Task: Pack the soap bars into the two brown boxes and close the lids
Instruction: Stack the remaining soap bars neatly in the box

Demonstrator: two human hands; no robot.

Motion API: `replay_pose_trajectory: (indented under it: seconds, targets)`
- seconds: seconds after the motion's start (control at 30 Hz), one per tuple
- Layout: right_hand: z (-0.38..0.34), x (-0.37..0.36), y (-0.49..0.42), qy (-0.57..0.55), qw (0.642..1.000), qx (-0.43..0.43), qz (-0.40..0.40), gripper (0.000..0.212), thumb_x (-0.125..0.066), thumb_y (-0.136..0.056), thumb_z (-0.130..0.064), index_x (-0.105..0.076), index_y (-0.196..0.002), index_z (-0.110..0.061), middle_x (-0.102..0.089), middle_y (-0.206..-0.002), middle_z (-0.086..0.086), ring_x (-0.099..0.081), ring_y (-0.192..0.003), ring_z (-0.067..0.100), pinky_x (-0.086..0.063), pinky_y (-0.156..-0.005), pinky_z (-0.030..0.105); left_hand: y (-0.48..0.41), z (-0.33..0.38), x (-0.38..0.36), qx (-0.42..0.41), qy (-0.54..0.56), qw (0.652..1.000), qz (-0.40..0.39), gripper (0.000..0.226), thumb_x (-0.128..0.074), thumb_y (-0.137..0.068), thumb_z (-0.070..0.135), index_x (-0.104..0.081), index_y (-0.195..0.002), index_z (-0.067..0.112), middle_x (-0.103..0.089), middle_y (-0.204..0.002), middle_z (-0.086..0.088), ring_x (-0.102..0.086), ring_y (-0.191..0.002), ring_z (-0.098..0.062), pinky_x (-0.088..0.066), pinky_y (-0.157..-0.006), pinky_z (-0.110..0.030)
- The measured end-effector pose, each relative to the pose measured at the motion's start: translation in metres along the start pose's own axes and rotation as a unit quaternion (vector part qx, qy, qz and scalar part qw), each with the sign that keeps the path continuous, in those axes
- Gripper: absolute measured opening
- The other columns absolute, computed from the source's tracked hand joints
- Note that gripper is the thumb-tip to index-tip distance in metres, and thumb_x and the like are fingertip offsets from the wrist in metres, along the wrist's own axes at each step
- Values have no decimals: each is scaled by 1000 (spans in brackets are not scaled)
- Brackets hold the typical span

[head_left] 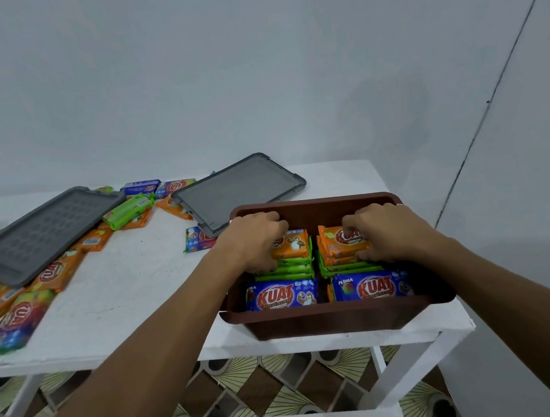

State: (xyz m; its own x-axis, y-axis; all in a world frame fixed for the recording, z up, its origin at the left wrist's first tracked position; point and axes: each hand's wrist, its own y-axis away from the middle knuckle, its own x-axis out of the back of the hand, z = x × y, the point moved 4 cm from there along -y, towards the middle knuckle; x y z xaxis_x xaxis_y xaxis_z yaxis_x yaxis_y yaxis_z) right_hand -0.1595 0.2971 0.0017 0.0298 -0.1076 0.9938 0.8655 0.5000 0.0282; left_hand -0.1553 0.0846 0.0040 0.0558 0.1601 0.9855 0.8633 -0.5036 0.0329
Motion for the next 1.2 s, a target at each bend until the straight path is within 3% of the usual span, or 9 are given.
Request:
replay_pose_trajectory:
  seconds: [0.23, 0.37, 0.47, 0.57, 0.7, 0.8, 0.93, 1.1, 1.2]
  targets:
    - [2, 0, 1, -1, 1000, 1, 7, 47, -69, -78, -54, -54, -116, -32, -62, -117, -8, -60, -98, 14, -44, -72, 27, -3, -3, -5, 4, -6, 1000, -1, 66, -75, -74, 49, -50, -129, 22, -54, -119, 2, -55, -106, -17, -53, -83, -38]
    - [0, 4, -2, -66, 998, 24, -9, 52, -66, -76, -65, -59, -119, -35, -61, -111, -14, -58, -98, 8, -46, -75, 26, 4, -8, 2, 25, 62, 997, 51, 50, -62, -78, 65, -58, -108, 25, -61, -104, 7, -57, -93, -12, -52, -75, -35]
    - [1, 9, -5, -98, 995, 31, 13, 37, -62, -82, -60, -62, -112, -38, -62, -101, -18, -58, -94, 5, -51, -76, 32, 14, -21, 13, 95, 237, 944, 211, 25, -59, -89, 48, -60, -91, 23, -61, -88, 6, -56, -82, -11, -46, -67, -28]
    - [-8, 19, -15, -126, 989, 42, 69, 19, -61, -87, -44, -65, -104, -36, -62, -82, -19, -57, -78, 2, -52, -69, 31, 20, -57, 3, 195, 307, 879, 309, 13, -58, -92, 32, -59, -93, 18, -58, -97, 1, -54, -91, -15, -40, -74, -27]
    - [-31, 34, -38, -169, 975, 63, 133, 10, -59, -90, -40, -67, -94, -35, -62, -73, -18, -54, -69, 1, -51, -62, 32, 20, -119, -41, 361, 393, 815, 228, 40, -61, -91, 31, -54, -124, 10, -53, -128, -10, -52, -117, -25, -45, -94, -35]
    - [-46, 46, -62, -184, 967, 73, 163, 11, -57, -91, -38, -67, -91, -33, -58, -70, -17, -52, -65, 1, -49, -58, 31, 21, -149, -62, 400, 454, 771, 197, 49, -65, -90, 27, -50, -133, 10, -57, -133, -11, -54, -122, -31, -47, -97, -39]
    - [-65, 61, -97, -205, 958, 80, 184, 13, -57, -91, -36, -68, -94, -29, -58, -72, -17, -51, -65, 2, -46, -59, 29, 13, -175, -84, 439, 485, 746, 126, 51, -65, -90, 31, -48, -135, 14, -56, -135, -13, -54, -121, -33, -48, -100, -45]
    - [-82, 71, -136, -214, 958, 79, 177, 13, -57, -91, -34, -68, -97, -30, -58, -75, -18, -53, -68, 2, -46, -60, 26, -10, -194, -92, 412, 545, 716, 143, 48, -70, -87, 15, -50, -131, 12, -61, -129, -11, -59, -113, -30, -55, -89, -43]
    - [-85, 70, -160, -214, 962, 60, 161, 13, -57, -91, -33, -68, -98, -30, -60, -77, -17, -53, -70, 1, -44, -61, 25, -27, -193, -80, 330, 627, 694, 126, 51, -66, -90, 9, -46, -136, 13, -67, -107, -9, -65, -87, -21, -53, -55, -24]
